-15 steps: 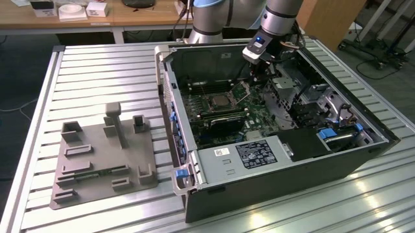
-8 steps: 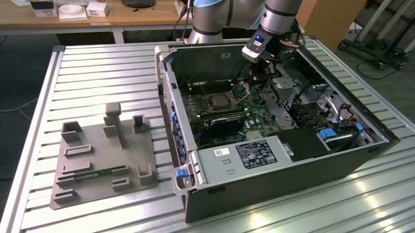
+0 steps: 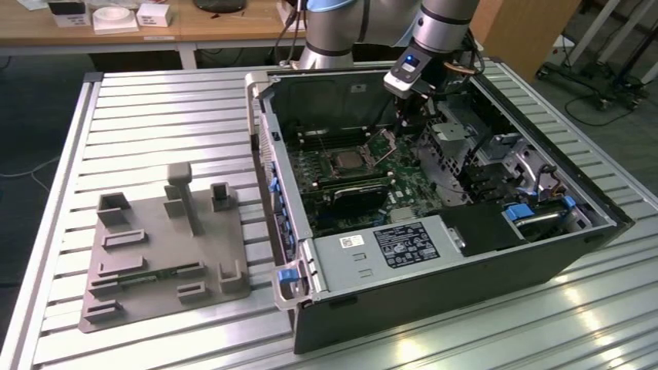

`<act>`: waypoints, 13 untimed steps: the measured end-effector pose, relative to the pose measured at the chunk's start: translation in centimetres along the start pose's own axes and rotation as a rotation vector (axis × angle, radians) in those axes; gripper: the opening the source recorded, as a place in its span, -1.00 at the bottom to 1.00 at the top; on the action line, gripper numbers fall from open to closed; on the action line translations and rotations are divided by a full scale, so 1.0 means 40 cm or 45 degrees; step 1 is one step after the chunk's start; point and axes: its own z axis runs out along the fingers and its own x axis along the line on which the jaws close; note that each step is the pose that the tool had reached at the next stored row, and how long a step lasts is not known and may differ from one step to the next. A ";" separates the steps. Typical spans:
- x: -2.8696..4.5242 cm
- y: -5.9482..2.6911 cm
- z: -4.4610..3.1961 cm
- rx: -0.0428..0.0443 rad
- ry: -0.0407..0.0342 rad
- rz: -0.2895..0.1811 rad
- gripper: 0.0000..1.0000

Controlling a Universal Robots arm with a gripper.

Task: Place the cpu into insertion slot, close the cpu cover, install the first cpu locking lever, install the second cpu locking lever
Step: 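Close the cpu cover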

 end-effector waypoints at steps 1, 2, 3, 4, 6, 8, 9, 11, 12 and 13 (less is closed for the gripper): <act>0.000 0.000 0.000 0.000 0.0000 0.000 -0.80; 0.000 0.000 0.000 0.000 0.0000 0.000 -0.80; 0.000 0.000 0.000 0.000 0.0000 0.000 -0.80; 0.000 0.000 -0.001 0.000 -0.0001 0.000 -0.80; 0.000 0.000 0.000 0.000 0.0000 0.000 -0.80; 0.000 0.002 0.004 0.000 -0.0001 0.000 -0.80; 0.000 0.003 0.006 0.000 -0.0002 0.000 -0.80; 0.000 0.007 0.012 0.000 -0.0001 0.000 -0.80; 0.000 0.007 0.015 0.000 0.0000 0.000 -0.80; 0.000 0.007 0.019 0.000 -0.0001 0.000 -0.80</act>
